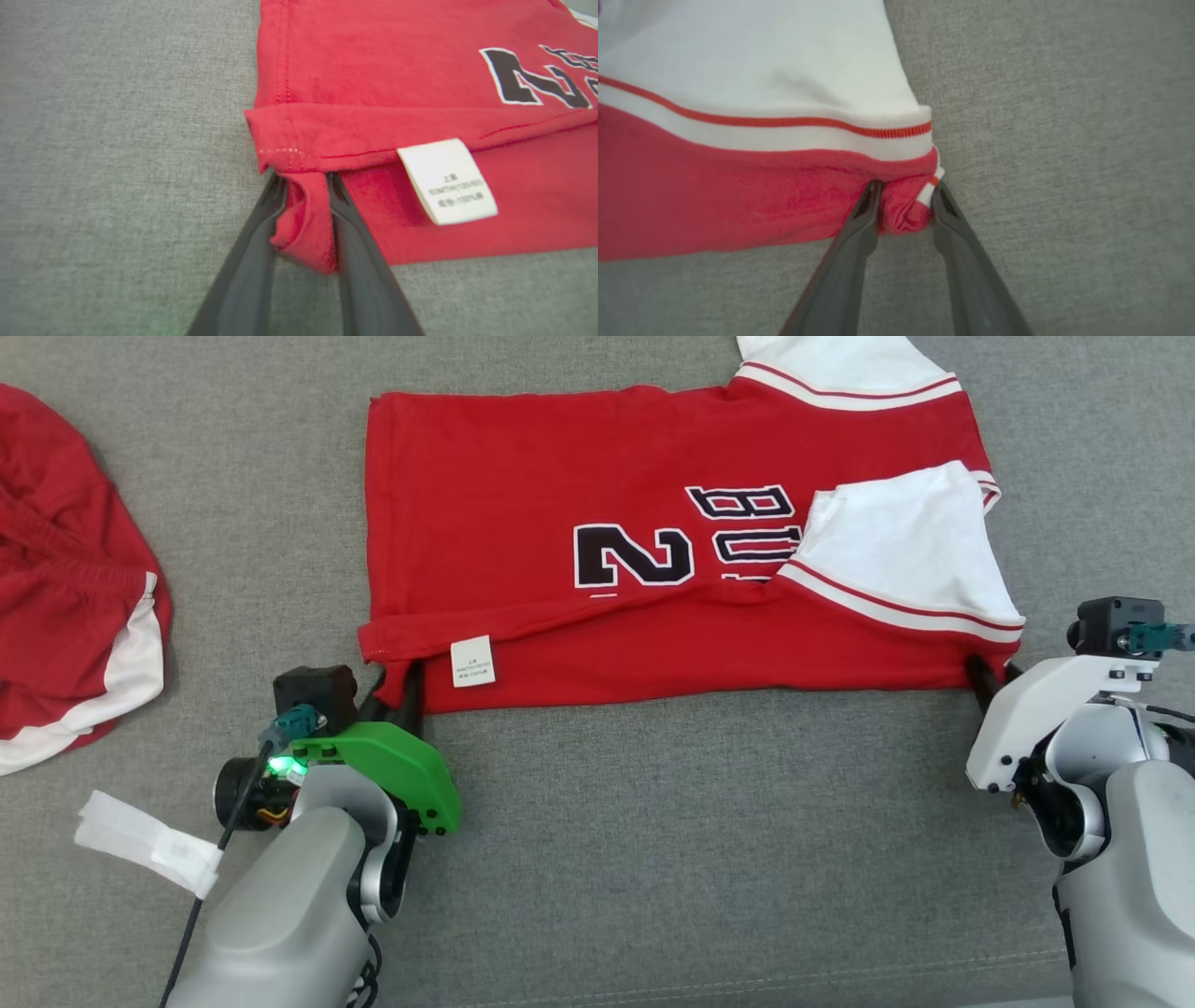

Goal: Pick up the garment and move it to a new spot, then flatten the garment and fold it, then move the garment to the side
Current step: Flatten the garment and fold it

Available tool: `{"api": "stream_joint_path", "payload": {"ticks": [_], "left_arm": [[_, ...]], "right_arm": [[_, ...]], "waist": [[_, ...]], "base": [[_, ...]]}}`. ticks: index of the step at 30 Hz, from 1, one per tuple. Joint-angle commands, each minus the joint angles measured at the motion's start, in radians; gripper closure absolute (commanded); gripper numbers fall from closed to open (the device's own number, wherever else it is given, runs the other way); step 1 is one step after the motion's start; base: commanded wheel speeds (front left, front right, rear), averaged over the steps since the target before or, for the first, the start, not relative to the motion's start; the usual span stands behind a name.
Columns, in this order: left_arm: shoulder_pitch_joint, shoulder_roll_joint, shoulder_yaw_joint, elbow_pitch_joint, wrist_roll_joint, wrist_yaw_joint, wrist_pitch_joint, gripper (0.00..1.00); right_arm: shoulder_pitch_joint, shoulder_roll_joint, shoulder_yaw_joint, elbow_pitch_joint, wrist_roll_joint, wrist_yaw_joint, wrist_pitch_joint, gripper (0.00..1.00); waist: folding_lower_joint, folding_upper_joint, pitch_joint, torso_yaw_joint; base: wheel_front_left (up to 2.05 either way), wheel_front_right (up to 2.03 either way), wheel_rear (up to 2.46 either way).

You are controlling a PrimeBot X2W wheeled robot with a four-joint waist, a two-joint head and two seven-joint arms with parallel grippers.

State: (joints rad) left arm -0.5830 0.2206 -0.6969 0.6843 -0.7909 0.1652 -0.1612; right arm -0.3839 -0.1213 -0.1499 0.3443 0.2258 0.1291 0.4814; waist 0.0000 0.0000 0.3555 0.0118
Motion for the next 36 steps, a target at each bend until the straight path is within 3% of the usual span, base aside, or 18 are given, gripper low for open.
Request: {"api": "stream_joint_path", "payload": {"ticks": [1, 10, 20, 26, 27, 28, 29, 36], "left_arm": [[0.047, -0.008, -0.011, 0.024, -0.007, -0.008, 0.005, 1.0], [0.127, 0.027, 0.003, -0.026, -0.01, -0.022, -0.064, 1.0], [0.248, 0.096, 0.008, -0.185, -0.02, 0.026, -0.052, 1.0], [0.313, 0.128, 0.004, -0.254, -0.033, 0.058, -0.019, 1.0], [0.321, 0.132, 0.003, -0.26, -0.037, 0.06, -0.015, 0.91], [0.331, 0.135, 0.004, -0.268, -0.04, 0.065, -0.012, 0.25], [0.339, 0.136, 0.005, -0.273, -0.043, 0.07, -0.009, 0.0], [0.366, 0.155, 0.006, -0.313, -0.056, 0.098, 0.027, 0.0]], "right_arm": [[0.025, 0.014, 0.01, 0.025, 0.008, 0.002, -0.002, 1.0], [0.128, 0.016, -0.019, -0.168, 0.075, 0.002, -0.061, 1.0], [0.374, 0.059, -0.099, -0.463, 0.103, 0.001, 0.031, 1.0], [0.48, 0.068, -0.138, -0.485, 0.145, 0.0, 0.063, 1.0], [0.484, 0.068, -0.137, -0.473, 0.159, 0.0, 0.059, 0.51], [0.485, 0.067, -0.135, -0.457, 0.17, 0.0, 0.052, 0.0], [0.483, 0.068, -0.13, -0.445, 0.172, 0.001, 0.045, 0.0], [0.42, 0.069, -0.115, -0.403, 0.116, 0.002, 0.033, 0.0]], "waist": [[0.0, 0.0, -0.01, -0.001], [0.0, 0.0, -0.076, 0.012], [0.0, 0.0, -0.131, 0.019], [0.0, 0.0, -0.141, 0.019], [0.0, 0.0, -0.142, 0.016], [0.0, 0.0, -0.144, 0.013], [0.0, 0.0, -0.145, 0.012], [0.0, 0.0, -0.158, 0.01]], "base": [[0.0, 0.0, 0.0], [0.0, 0.0, 0.0], [0.0, 0.0, 0.0], [0.0, 0.0, 0.0], [0.0, 0.0, 0.0], [0.0, 0.0, 0.0], [0.0, 0.0, 0.0], [0.0, 0.0, 0.0]]}}
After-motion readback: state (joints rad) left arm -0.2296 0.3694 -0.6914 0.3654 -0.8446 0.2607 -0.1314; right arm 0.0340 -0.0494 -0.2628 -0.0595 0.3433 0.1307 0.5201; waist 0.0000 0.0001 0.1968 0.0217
